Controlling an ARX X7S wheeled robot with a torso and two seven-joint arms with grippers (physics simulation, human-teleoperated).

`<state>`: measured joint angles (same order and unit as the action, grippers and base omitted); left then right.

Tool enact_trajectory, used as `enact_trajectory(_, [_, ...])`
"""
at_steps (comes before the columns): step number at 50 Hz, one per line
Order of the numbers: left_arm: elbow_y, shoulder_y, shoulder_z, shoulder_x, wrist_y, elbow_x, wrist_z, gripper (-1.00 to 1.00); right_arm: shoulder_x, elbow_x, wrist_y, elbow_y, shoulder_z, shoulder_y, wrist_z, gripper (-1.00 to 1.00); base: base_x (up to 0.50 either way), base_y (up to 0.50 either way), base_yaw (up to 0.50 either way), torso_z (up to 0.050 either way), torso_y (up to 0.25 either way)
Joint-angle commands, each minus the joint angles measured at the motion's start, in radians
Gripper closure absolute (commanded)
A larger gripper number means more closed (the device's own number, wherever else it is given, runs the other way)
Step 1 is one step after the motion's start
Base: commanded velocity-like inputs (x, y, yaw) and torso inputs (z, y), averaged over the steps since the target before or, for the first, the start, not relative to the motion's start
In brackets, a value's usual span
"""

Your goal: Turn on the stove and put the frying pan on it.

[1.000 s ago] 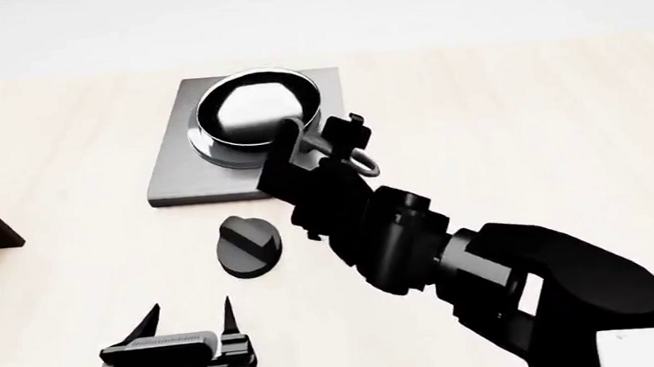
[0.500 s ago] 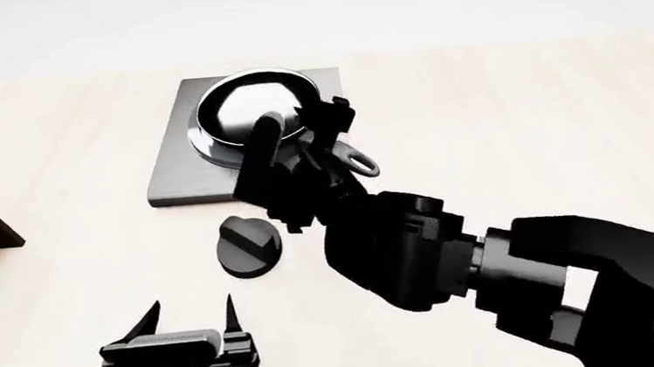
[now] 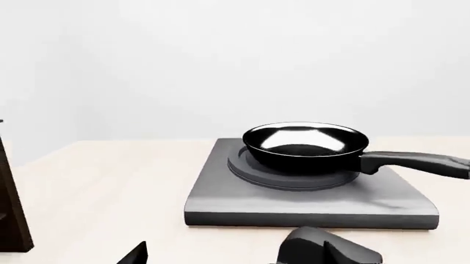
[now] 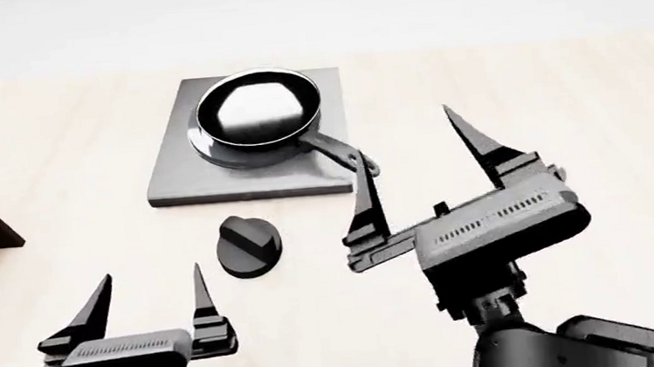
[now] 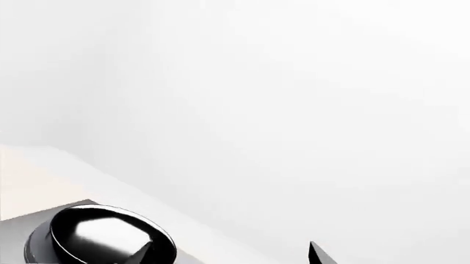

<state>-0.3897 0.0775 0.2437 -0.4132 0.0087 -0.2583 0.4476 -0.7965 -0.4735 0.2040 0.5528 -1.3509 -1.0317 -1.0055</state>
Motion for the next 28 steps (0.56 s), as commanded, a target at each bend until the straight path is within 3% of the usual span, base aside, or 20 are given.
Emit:
enact_trajectory(1, [-0.150,0.085,-0.060,0.005,0.154,0.160,0.040,-1.00,-0.228,0.170,-0.373,0.129,0.087,0.285,-0.263,-1.00,0.00,0.00,0.00,0.000,0.000])
enact_trajectory(12, [-0.229,0.199,-0.129,0.003,0.414,0.293,0.105,-1.00,-0.401,0.425,-0.601,0.168,0.112,0.463,-0.535,-1.00,0.00,0.00,0.00,0.000,0.000])
enact_trajectory(19, [-0.241,0.239,-0.193,0.036,0.566,0.348,0.178,-1.00,-0.370,0.684,-0.706,0.214,0.630,0.980,-0.564,-1.00,0.00,0.00,0.00,0.000,0.000])
enact_trajectory(22, [-0.236,0.252,-0.227,0.057,0.638,0.381,0.214,-1.00,-0.278,0.821,-0.767,0.238,0.935,1.253,-0.562,-1.00,0.00,0.00,0.00,0.000,0.000])
enact_trajectory(28, [-0.215,0.268,-0.277,0.089,0.777,0.434,0.274,-1.00,-0.074,0.937,-0.982,0.208,1.261,1.465,-0.557,-1.00,0.00,0.00,0.00,0.000,0.000])
